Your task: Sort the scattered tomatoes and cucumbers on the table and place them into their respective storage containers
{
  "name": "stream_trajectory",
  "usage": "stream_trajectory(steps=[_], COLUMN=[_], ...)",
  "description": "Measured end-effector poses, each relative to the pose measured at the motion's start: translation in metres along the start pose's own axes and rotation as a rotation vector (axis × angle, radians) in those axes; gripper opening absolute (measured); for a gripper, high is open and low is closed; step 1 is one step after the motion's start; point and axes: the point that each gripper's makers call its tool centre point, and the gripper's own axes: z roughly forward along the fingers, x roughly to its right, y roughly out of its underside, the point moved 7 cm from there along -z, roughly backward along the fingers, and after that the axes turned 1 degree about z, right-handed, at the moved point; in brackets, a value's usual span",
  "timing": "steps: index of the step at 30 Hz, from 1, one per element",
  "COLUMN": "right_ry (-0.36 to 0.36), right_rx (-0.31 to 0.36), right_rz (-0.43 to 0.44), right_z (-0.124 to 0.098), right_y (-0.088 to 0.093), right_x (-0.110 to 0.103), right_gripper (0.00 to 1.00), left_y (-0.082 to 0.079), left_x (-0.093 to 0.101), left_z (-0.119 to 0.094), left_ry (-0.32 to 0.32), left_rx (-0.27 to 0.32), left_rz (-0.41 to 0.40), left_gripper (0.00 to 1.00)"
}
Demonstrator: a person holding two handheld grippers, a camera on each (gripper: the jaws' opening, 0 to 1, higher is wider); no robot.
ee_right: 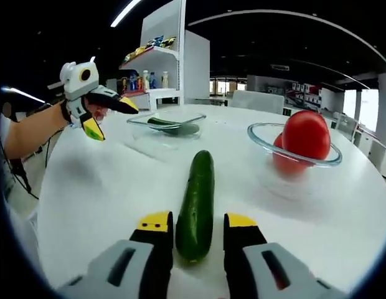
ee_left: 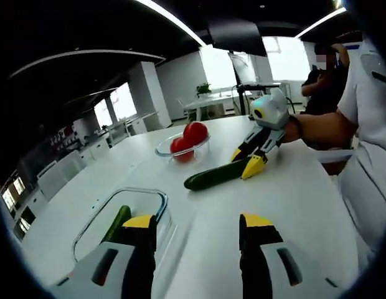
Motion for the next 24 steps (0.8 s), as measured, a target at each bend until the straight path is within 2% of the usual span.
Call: stream_trajectory(steps=[4, 5, 7, 16, 19, 24], right_ry=[0.000, -0.010, -0.016, -0.031, -0.029, 0.000], right_rx=[0.002, 0.003, 0.003, 0.009, 0.009, 0.017], right_rz=[0.001, 0.005, -0.034, -0.074, -0.063, -0.146], right_z=[-0.0002, -0.0004, -0.0004, -0.0012, -0.0012, -0.0018], right_y=[0.0006, 0.0008, 0.0006, 0.0005, 0.0005, -0.0019], right_x=[-0.0003, -0.0018, -0.0039, -0.0038, -0.0033, -0.0068], right_gripper=[0.26, 0.22, 0.22, 0.21, 0.20, 0.20], left_y=[0.0040, 0.0048, 0.0066, 0.0106, 0.0105, 0.0107], left_x=[0.0008, 0.0009, 0.0006, 0.0043, 0.0060, 0.0085], left_z=[0.0004, 0.0003, 0.0005, 0.0030, 0.0028, 0.0019], left_ry=[-0.003, -0.002, -0.005, 0.004, 0.006, 0.015], left_rx=[-0.017, -0.018, -0.018, -0.025, -0.028, -0.032], left_rz=[0.011, 0.009, 0.005, 0.004, 0.009, 0.018], left_gripper=[0.53, 0.53, 0.53, 0.53, 0.53, 0.52])
